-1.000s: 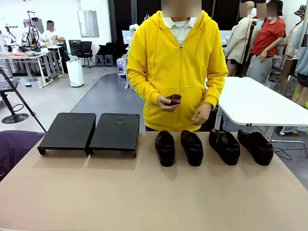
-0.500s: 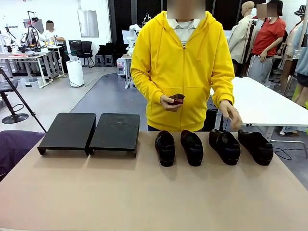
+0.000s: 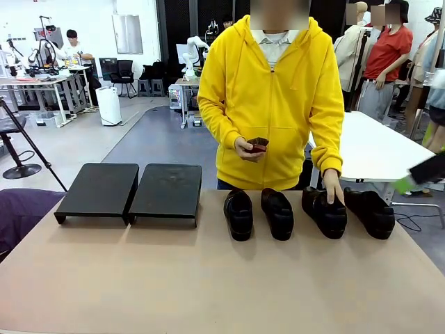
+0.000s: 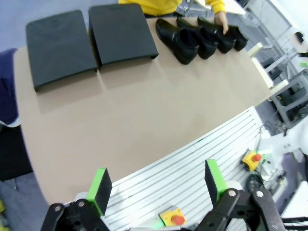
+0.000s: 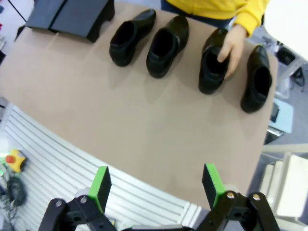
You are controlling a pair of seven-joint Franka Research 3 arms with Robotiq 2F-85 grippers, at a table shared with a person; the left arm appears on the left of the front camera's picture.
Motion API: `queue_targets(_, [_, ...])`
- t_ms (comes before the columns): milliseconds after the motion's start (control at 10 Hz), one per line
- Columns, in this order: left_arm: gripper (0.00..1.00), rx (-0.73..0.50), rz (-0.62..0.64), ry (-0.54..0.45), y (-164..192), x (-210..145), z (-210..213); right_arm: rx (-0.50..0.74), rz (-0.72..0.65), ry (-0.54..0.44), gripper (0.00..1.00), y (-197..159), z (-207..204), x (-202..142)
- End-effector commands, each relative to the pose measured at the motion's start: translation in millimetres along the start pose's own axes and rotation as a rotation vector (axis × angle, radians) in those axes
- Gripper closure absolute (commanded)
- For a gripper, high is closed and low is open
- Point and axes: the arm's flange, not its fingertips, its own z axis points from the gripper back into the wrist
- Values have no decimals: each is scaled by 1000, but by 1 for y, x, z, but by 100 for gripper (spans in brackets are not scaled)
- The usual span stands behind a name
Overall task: Organize the shoes by placing them on the stand.
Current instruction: Pick up one Shoe and place it in the middle of the table.
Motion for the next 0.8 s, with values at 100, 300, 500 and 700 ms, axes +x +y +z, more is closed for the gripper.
queue_targets(100, [0,-19,-11,-3,0,-1,2,-26,-18,43,0,22,-47,63])
queue_targets(300, [0,-19,-11,-3,0,-1,2,2,-42,58,0,11,-31,50])
queue_targets(500, [0,-19,-11,-3,0,-1,2,44,-85,42,0,-20,32,0])
queue_targets(700, [0,-19,-11,-3,0,-1,2,42,-148,77,0,-39,61,-46])
